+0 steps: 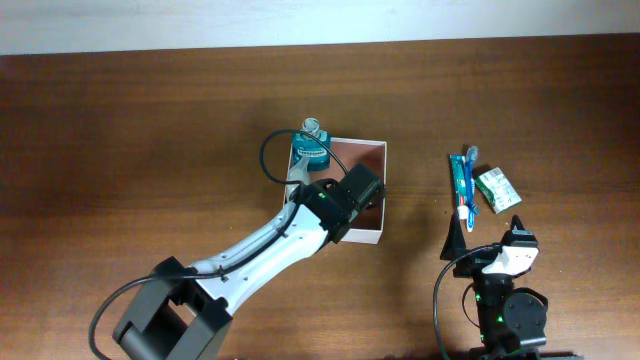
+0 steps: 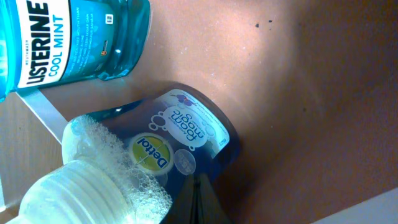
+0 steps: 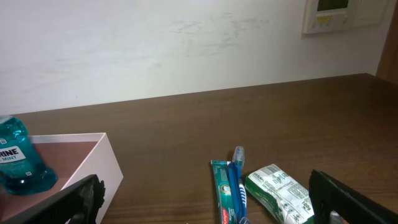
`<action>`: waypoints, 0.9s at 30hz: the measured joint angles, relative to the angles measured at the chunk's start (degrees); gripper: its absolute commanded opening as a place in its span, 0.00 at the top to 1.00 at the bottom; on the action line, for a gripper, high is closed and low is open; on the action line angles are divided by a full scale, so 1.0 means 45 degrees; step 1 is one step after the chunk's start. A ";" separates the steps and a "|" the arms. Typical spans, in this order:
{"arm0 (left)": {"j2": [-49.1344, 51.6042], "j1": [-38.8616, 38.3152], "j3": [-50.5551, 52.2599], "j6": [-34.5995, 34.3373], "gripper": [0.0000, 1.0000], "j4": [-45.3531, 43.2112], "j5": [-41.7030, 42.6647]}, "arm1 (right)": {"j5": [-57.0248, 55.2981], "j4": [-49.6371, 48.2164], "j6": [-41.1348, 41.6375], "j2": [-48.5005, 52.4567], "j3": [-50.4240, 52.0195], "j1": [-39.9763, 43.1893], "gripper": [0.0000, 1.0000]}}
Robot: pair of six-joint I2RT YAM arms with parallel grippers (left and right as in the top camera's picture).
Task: Pack container
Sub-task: 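Release the soap bottle and raise the left gripper out of the box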
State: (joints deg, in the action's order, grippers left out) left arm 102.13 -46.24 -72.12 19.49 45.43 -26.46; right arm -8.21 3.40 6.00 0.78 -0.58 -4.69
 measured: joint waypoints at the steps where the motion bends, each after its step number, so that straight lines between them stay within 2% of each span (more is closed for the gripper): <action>1: 0.0000 -0.0029 0.0000 -0.0063 1.00 0.0000 0.0010 | -0.0005 0.0000 0.0005 0.0000 0.0000 0.0000 0.02; 7: -0.0457 -0.0340 -0.0486 -0.0287 0.99 0.0044 0.0835 | -0.0005 0.0000 0.0000 0.0000 0.0000 0.0000 0.02; 11: -0.1783 -0.0427 -0.0923 -0.0704 0.90 -0.0107 0.1724 | -0.0005 0.0000 0.0000 0.0000 0.0000 0.0000 0.02; 15: -0.3473 -0.0083 -0.1200 -0.1987 0.89 -0.0418 0.1933 | -0.0005 0.0000 0.0010 0.0000 0.0000 0.0000 0.02; 17: -0.4396 0.0636 -0.1268 -0.3060 0.87 -0.0379 0.1933 | -0.0005 0.0000 0.0000 0.0000 0.0000 0.0000 0.02; 19: -0.5037 0.1545 -0.1316 -0.3905 0.81 -0.0272 0.1914 | -0.0005 0.0000 0.0005 0.0000 0.0000 0.0000 0.02; 20: -0.5353 0.2171 -0.1350 -0.4371 0.59 -0.0151 0.1899 | 0.0000 0.0000 -0.0005 0.0000 0.0000 0.0000 0.02; 23: -0.5921 0.3944 -0.1360 -0.5367 0.31 0.0117 0.1860 | 0.0000 0.0000 0.0005 0.0000 0.0000 0.0000 0.02; 24: -0.5979 0.4337 -0.1360 -0.5484 0.08 0.0170 0.1841 | 0.0000 0.0000 0.0005 0.0000 0.0000 0.0000 0.02; 25: -0.6008 0.4911 -0.1360 -0.5722 0.01 0.0180 0.1841 | 0.0000 0.0000 0.0000 0.0005 0.0000 0.0000 0.02; 27: -0.6008 0.5824 -0.1360 -0.5955 0.01 0.0296 0.1826 | -0.0005 0.0000 0.0005 0.0005 0.0000 0.0000 0.02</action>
State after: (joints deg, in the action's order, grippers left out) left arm 75.09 -20.03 -78.24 -7.31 46.76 -18.24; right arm -8.23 3.40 6.02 0.80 -0.58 -4.69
